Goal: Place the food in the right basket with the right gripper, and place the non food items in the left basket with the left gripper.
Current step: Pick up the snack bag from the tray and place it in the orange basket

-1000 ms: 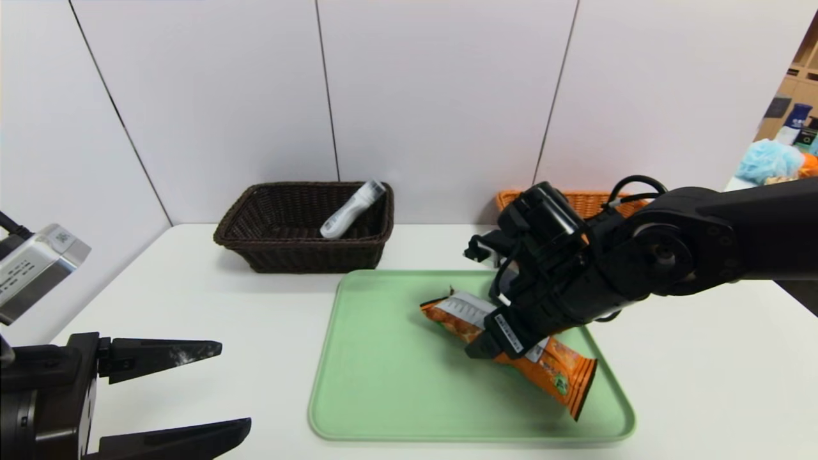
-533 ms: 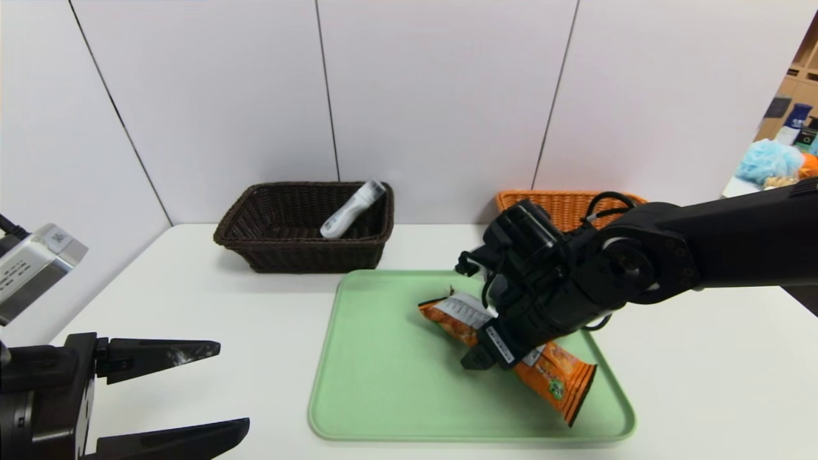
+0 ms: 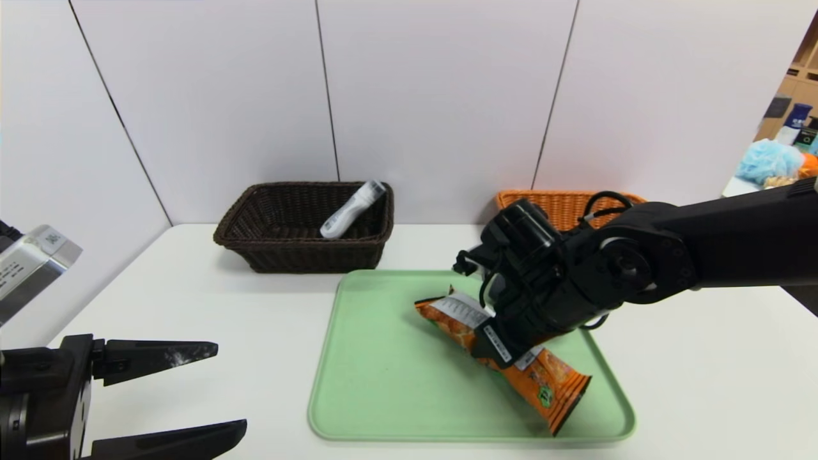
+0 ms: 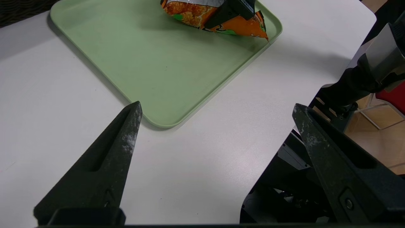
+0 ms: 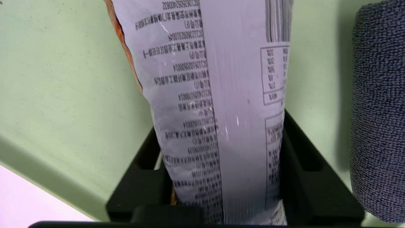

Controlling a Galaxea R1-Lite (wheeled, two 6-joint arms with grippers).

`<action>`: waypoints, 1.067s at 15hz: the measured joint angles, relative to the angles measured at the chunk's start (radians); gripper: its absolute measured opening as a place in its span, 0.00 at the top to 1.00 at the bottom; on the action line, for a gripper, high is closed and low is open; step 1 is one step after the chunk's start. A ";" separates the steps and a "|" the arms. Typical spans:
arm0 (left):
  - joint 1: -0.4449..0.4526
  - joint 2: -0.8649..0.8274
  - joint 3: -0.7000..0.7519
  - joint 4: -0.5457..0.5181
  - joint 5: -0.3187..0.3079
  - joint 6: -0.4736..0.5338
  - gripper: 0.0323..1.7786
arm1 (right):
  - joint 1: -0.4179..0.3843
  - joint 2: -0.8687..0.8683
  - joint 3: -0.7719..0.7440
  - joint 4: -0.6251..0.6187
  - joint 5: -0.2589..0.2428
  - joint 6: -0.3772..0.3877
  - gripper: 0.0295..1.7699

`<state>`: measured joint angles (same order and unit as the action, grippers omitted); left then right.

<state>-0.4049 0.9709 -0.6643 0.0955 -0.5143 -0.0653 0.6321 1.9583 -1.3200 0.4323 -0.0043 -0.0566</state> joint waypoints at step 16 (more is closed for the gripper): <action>0.001 -0.019 0.010 -0.001 0.008 -0.002 0.05 | -0.095 -0.223 -0.065 0.002 -0.007 -0.019 0.76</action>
<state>-0.4034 0.9515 -0.6543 0.0947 -0.5064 -0.0677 0.5372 1.7351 -1.3849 0.4347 -0.0111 -0.0753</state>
